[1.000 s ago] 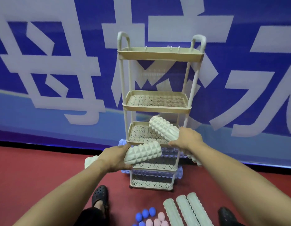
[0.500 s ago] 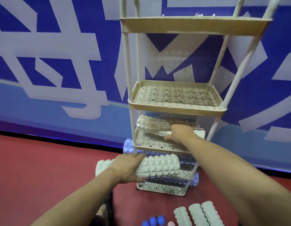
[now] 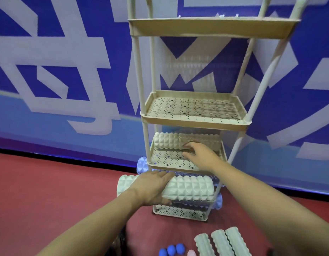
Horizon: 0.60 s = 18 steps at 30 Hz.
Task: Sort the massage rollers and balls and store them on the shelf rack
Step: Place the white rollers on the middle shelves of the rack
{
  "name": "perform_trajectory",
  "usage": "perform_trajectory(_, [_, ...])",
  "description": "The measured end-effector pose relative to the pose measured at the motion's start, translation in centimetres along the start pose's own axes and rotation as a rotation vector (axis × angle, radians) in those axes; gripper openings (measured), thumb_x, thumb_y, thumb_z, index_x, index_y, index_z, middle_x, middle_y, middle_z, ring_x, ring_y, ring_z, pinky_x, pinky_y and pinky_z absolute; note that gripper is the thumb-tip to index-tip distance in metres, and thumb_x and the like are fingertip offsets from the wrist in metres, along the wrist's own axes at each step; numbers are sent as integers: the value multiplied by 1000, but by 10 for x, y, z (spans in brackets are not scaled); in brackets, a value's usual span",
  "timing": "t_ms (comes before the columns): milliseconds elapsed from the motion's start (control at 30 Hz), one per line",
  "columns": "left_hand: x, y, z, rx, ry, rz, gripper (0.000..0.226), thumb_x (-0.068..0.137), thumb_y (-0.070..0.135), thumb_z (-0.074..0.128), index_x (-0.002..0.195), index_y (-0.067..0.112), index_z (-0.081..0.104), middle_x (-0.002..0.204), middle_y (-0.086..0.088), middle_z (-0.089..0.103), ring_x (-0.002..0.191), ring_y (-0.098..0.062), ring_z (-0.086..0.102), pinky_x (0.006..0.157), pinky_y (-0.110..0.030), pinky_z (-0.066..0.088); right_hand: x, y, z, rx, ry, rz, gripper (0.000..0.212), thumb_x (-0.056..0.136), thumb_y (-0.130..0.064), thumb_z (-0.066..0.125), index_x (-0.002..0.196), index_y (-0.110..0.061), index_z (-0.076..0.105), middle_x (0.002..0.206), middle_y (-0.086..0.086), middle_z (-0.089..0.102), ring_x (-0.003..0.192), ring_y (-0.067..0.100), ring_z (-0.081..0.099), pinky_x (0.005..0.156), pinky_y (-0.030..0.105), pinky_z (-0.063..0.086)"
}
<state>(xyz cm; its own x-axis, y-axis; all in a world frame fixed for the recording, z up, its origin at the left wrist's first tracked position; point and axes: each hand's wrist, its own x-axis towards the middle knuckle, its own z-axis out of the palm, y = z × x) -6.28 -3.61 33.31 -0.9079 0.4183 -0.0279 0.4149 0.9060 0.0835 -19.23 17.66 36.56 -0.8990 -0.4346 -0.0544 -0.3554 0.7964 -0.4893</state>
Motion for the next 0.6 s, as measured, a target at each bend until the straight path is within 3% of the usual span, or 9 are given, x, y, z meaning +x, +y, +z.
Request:
perform_trajectory(33, [-1,5,-5,-8,4,9,90,74,67,69,146,25,33,135,1,59,123,-27,55,96,-38,46,-11,-3,-4,118,-70,-39,38,94,-55,59,121,-30,64,114,-19,65,103,1,61,90,32,51])
perform_trajectory(100, [-1,15,-17,-1,-2,28,92,75,65,69,148,25,31,142,-1,55,129,-27,52,102,-39,44,-34,-8,-11,232,-275,-55,37,86,-65,64,112,-39,70,104,-25,69,93,-11,63,88,24,50])
perform_trajectory(200, [-2,29,-33,39,-14,58,89,76,63,70,147,24,33,143,-1,55,127,-26,53,103,-40,43,-61,-15,-22,82,-480,-46,62,64,-83,66,110,-41,70,103,-23,71,98,-2,65,90,23,49])
perform_trajectory(300, [-3,42,-46,133,-2,85,85,77,63,70,143,22,38,134,-1,59,117,-27,57,97,-42,45,-79,-24,-28,-15,-482,-67,80,56,-85,69,121,-38,63,109,-21,66,101,5,62,91,26,48])
perform_trajectory(600, [-27,46,-72,160,87,92,88,73,72,67,140,22,40,127,2,58,113,-23,58,91,-38,46,-120,-43,-53,-68,-409,-70,72,54,-76,80,107,-32,61,98,-14,71,89,9,67,85,32,55])
